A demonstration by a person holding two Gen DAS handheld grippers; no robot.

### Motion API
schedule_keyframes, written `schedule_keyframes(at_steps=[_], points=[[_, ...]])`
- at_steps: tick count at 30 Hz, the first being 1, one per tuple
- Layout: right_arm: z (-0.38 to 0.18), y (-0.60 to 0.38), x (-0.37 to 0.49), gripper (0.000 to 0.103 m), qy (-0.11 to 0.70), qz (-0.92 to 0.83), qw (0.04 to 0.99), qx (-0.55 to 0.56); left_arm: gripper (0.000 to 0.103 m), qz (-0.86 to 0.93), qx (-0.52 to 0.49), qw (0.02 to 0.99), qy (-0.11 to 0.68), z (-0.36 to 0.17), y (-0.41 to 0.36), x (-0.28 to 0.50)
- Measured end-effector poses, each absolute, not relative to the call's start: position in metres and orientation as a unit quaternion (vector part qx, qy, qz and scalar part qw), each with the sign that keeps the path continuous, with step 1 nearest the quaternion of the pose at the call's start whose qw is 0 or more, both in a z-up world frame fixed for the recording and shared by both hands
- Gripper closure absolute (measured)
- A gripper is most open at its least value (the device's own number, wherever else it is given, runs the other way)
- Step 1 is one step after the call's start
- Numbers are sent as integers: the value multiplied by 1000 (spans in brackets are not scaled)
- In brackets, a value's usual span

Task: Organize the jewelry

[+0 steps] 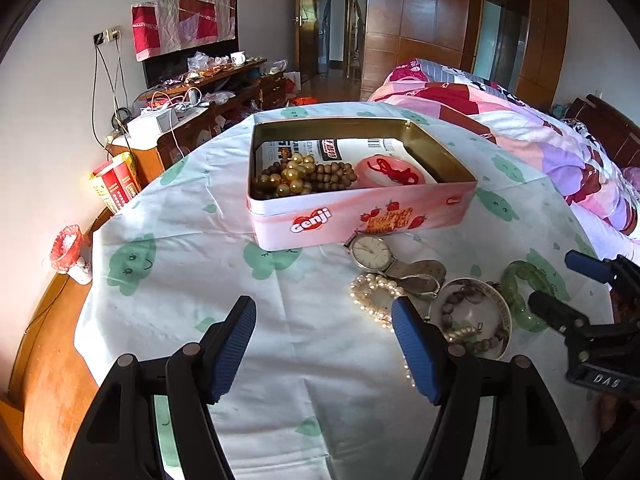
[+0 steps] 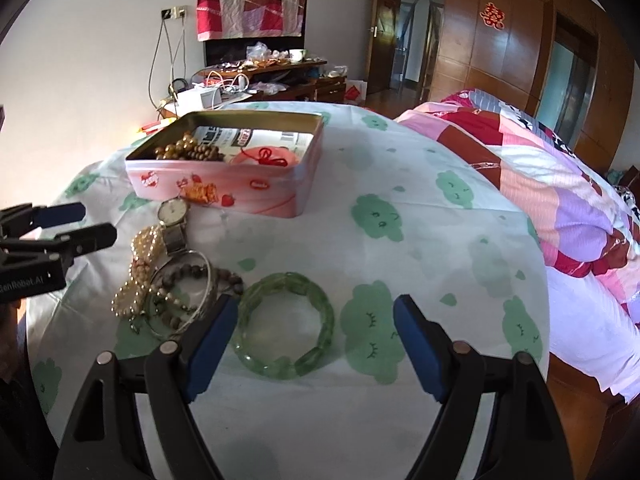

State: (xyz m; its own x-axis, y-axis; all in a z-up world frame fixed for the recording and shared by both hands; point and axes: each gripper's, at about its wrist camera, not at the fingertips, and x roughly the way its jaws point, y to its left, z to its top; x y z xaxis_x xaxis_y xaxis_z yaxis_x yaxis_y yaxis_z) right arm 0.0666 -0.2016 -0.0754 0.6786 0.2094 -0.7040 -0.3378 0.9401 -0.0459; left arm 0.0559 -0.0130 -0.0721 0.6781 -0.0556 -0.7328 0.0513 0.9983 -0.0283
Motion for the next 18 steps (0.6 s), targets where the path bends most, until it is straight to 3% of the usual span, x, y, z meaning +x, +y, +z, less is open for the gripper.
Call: schedule_keyframes(at_steps=[11,18], points=[[-83,-202,67,20,379,145,910,-86,32,-49,-12,905,422,-83,-26,62],[-83,-202,69,18,386,144,908,-79,32,-43,39,891,451,-96,-40,69]])
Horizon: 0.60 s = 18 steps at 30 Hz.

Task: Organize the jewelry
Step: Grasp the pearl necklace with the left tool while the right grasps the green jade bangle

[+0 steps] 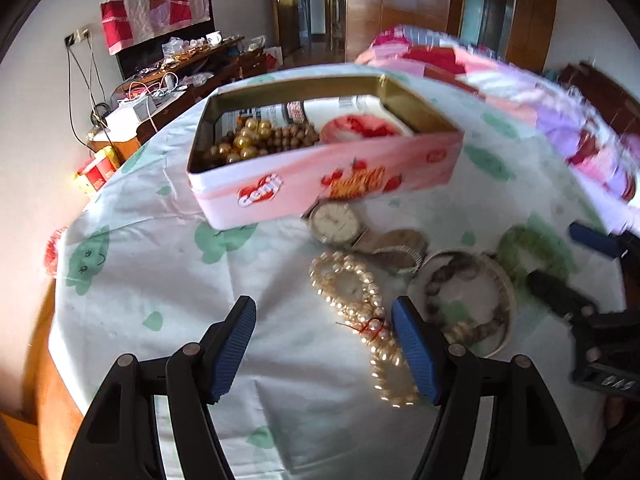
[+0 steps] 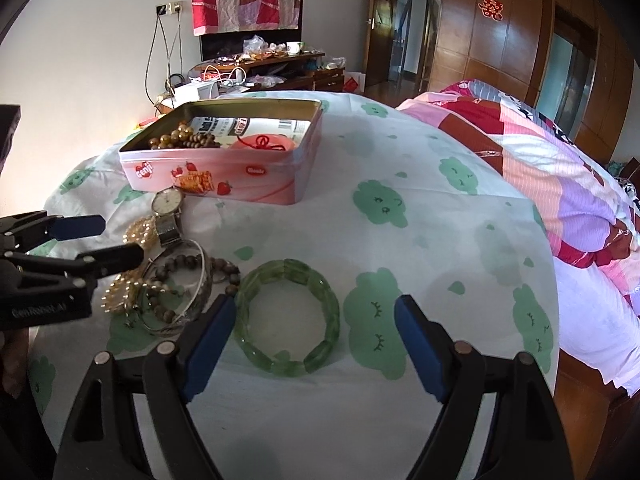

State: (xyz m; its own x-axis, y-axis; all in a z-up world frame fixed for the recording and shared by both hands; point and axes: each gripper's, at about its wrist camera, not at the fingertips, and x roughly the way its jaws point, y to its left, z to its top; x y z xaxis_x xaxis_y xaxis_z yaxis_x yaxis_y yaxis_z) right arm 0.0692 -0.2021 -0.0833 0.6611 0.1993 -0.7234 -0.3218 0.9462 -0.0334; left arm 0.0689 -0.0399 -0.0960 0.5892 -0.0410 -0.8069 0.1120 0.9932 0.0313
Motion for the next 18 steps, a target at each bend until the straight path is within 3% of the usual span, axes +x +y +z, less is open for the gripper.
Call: schedule_keyframes(at_steps=[11,14,16,17,18], points=[[-89,-209,76,18,411,152,897,-55,33,-23,40,895,444,-96,-6,68],[-92,-210,77,18,420,156,892,-52,52,-41,38,895,443,-94,-11,67],[-92,-208,75,18,419,159,892,-56,71,-55,40,894,443,-93,-16,66],[-92,-207,75,23,419,161,892,-61,74,-62,40,894,442,-93,-18,65],[-93,-205,74,35,419,164,891,-66,82,-65,41,894,442,-92,-20,64]])
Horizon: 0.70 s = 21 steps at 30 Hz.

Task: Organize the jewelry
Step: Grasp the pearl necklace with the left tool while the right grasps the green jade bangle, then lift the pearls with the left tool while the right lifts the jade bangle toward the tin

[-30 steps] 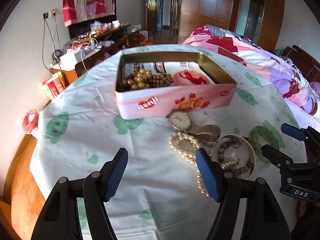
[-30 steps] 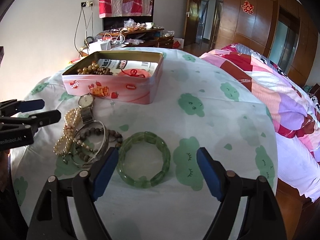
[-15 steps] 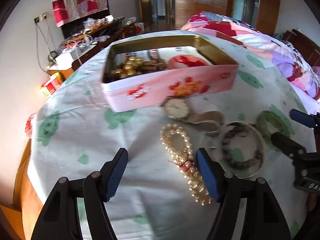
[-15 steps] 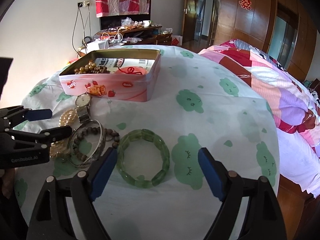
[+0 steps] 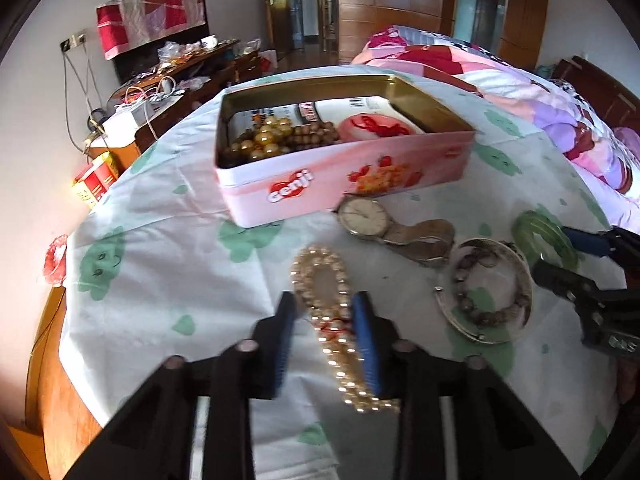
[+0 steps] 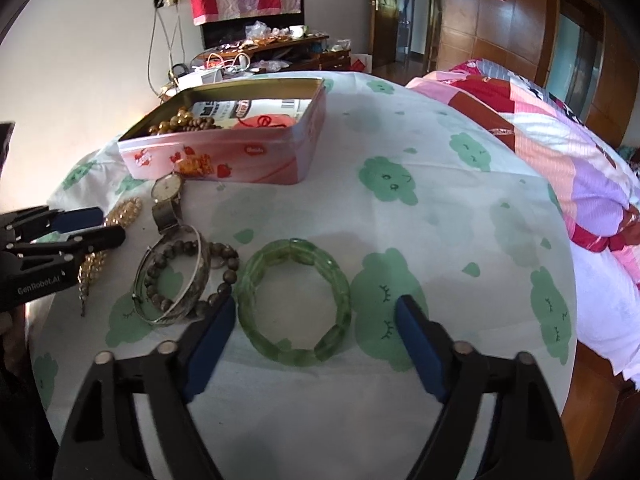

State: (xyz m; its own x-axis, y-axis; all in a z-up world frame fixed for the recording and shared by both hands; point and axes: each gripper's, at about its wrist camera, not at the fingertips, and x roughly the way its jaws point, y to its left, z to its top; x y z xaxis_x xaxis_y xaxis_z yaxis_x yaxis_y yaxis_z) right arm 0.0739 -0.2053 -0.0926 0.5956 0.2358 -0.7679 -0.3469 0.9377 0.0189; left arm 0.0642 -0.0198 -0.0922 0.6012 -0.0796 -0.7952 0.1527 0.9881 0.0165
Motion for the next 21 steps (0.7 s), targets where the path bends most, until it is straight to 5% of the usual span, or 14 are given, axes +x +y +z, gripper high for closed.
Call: schedule_keyframes(at_steps=[3,5,9,21], points=[[-94,-205,72,64,414,164,893,-70,89,-75,33,893,442,-91,-19,64],[-93,-206,71,73,409,168,894,-70,90,-81,25,893,442,-90,-17,64],[-92,-207,70,82,403,169,897,-67,91,-89,18,894,439,-87,-17,64],[-87,-209,69,86,390,171,903,-60,91,-89,6,901,424,-75,-10,65]])
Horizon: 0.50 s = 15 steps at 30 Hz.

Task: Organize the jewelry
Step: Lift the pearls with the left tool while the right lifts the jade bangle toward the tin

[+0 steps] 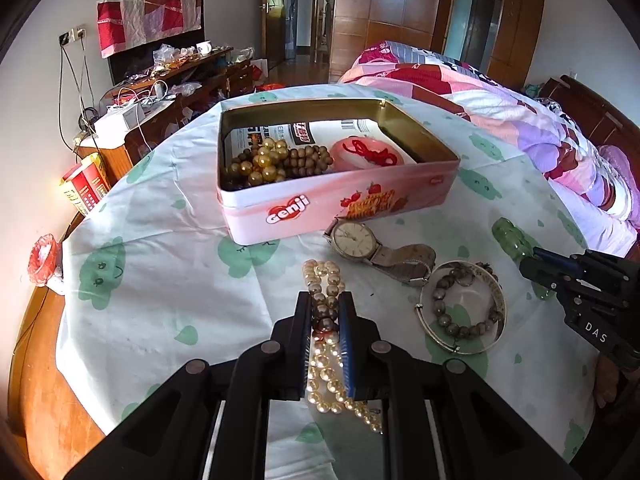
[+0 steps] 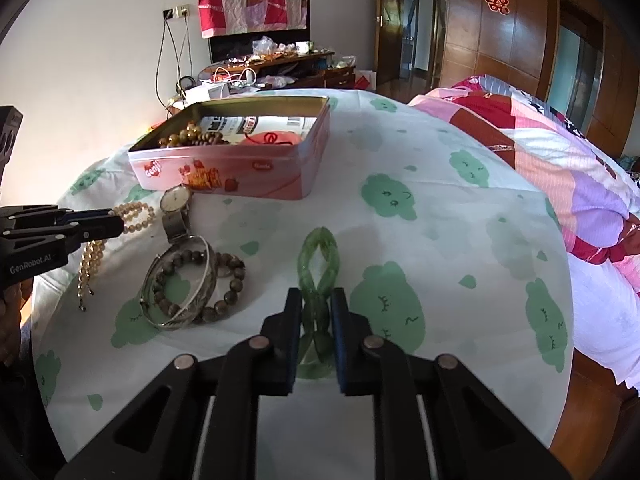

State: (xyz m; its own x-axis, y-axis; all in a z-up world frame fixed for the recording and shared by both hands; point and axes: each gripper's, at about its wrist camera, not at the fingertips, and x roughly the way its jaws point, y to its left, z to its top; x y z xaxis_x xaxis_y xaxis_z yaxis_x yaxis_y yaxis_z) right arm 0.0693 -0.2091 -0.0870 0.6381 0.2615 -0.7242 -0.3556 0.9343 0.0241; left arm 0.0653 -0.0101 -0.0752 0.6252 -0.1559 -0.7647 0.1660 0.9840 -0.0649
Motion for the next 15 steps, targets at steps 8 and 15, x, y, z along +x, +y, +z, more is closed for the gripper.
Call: schedule_keyframes(at_steps=[8,15], points=[[-80,-213,69,86,376,174,909,-50,91,-90,1,904,419,-72,-8,64],[-76,-214,68,86,366,175,913,-44,91,-92,-4,910,405,-62,-6,60]])
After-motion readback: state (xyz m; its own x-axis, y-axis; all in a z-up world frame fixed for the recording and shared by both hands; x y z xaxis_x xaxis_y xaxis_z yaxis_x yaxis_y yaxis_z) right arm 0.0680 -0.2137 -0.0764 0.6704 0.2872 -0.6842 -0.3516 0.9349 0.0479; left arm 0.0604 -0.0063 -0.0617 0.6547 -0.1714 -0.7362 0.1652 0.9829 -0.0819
